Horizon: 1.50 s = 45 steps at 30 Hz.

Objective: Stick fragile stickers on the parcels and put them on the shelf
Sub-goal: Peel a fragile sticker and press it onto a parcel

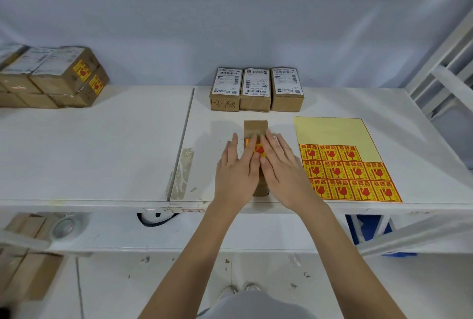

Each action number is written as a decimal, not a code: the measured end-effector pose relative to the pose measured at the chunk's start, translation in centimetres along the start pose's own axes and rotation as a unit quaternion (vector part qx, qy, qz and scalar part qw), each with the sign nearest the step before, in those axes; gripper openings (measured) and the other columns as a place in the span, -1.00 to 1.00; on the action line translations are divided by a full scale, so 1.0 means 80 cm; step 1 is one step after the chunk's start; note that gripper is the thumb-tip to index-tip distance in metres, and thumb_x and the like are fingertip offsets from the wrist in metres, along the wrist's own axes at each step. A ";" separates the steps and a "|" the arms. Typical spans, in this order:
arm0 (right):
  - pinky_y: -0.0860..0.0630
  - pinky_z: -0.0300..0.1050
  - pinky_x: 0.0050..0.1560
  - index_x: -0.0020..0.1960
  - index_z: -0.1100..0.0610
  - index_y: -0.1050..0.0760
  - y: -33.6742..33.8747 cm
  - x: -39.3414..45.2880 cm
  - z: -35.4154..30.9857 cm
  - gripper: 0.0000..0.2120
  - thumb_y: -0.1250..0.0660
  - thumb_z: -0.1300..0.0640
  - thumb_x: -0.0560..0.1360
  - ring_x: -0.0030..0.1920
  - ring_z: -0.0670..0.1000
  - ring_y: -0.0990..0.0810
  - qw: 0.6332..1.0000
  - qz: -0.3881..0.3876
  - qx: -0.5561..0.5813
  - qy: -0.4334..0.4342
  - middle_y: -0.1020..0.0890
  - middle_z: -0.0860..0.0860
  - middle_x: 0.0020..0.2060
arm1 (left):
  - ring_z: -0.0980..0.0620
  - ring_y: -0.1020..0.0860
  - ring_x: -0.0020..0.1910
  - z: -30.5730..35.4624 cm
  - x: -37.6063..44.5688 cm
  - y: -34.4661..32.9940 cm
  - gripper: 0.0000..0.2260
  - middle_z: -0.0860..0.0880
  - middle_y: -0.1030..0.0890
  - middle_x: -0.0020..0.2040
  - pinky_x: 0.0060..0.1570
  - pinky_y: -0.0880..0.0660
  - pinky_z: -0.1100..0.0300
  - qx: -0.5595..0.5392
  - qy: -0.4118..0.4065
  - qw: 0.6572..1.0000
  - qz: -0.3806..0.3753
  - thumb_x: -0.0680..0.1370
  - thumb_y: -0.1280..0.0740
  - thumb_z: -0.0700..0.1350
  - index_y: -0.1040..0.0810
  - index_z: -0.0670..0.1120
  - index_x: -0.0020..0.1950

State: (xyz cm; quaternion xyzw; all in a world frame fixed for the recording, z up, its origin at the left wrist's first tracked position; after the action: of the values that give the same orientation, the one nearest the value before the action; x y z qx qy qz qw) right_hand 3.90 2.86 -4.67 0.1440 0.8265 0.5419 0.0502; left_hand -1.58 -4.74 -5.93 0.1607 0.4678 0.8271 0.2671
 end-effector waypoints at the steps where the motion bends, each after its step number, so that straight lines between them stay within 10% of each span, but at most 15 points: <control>1: 0.07 -0.09 0.47 0.53 -0.06 0.16 0.000 0.001 0.001 -0.39 0.35 -0.21 0.52 0.49 -0.15 0.27 1.000 0.000 -0.010 0.001 0.17 -0.20 0.50 | -0.07 0.05 0.53 -0.002 0.001 0.000 -0.57 -0.04 0.08 0.56 0.46 0.03 0.02 0.011 0.005 1.000 -0.002 0.65 0.13 0.11 0.05 0.20 0.53; 9: 0.02 -0.03 0.48 0.54 -0.01 0.17 -0.003 -0.001 0.004 -0.49 0.13 -0.06 0.64 0.51 -0.11 0.22 0.999 -0.016 0.009 -0.031 0.15 -0.15 0.52 | -0.05 0.05 0.54 -0.005 -0.005 0.011 -0.48 -0.07 -0.01 0.56 0.47 0.09 0.00 0.081 0.044 0.994 0.056 0.56 0.25 0.15 0.07 0.16 0.54; 27: 0.17 -0.05 0.51 0.54 0.01 0.16 -0.006 -0.008 0.000 -0.34 0.35 -0.25 0.52 0.51 -0.13 0.23 1.000 0.007 0.015 -0.016 0.12 -0.12 0.53 | -0.06 0.02 0.53 -0.003 -0.005 0.010 -0.55 -0.10 -0.07 0.55 0.49 0.07 0.00 0.096 0.050 0.993 0.035 0.65 0.13 0.05 0.11 0.10 0.55; 35: -0.12 -0.14 0.42 0.55 0.04 0.06 -0.002 -0.012 0.006 -0.47 -0.01 -0.03 0.64 0.48 -0.13 -0.10 0.980 0.025 0.196 -0.013 -0.13 -0.07 0.51 | -0.09 -0.06 0.51 -0.024 -0.001 -0.005 -0.47 -0.09 -0.10 0.54 0.44 -0.03 -0.02 -0.230 0.106 0.967 -0.023 0.65 0.03 0.09 0.13 -0.05 0.55; 40: -0.44 -0.09 0.21 0.49 -0.03 -0.15 -0.010 -0.010 0.027 -0.56 -0.06 -0.04 0.63 0.24 -0.01 -0.50 0.956 -0.013 0.282 -0.085 -0.47 -0.06 0.32 | -0.06 -0.24 0.43 -0.026 0.016 -0.008 -0.54 -0.09 -0.33 0.44 0.43 -0.15 -0.08 -0.248 0.116 0.957 -0.095 0.61 0.01 0.16 -0.25 0.07 0.48; 45: -0.45 -0.03 0.26 0.41 0.00 -0.30 -0.007 0.000 0.023 -0.65 -0.09 0.11 0.63 0.24 -0.05 -0.48 0.924 -0.014 0.375 -0.074 -0.50 -0.06 0.26 | 0.06 -0.20 0.47 -0.017 0.012 -0.016 -0.41 0.12 -0.31 0.46 0.46 -0.11 -0.07 -0.336 0.114 0.929 -0.106 0.48 -0.01 0.35 -0.10 0.24 0.50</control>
State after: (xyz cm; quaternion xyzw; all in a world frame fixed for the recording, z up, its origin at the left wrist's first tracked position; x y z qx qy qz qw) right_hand 4.25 4.23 -5.95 0.1805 0.9651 0.1795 0.0614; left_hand -2.65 -4.56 -7.68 -0.0845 0.2039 0.9156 0.3361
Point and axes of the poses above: each hand's wrist, its own x-axis towards the middle knuckle, its own y-axis out of the back of the hand, z = x × y, the point moved 10 cm from there along x, towards the middle knuckle
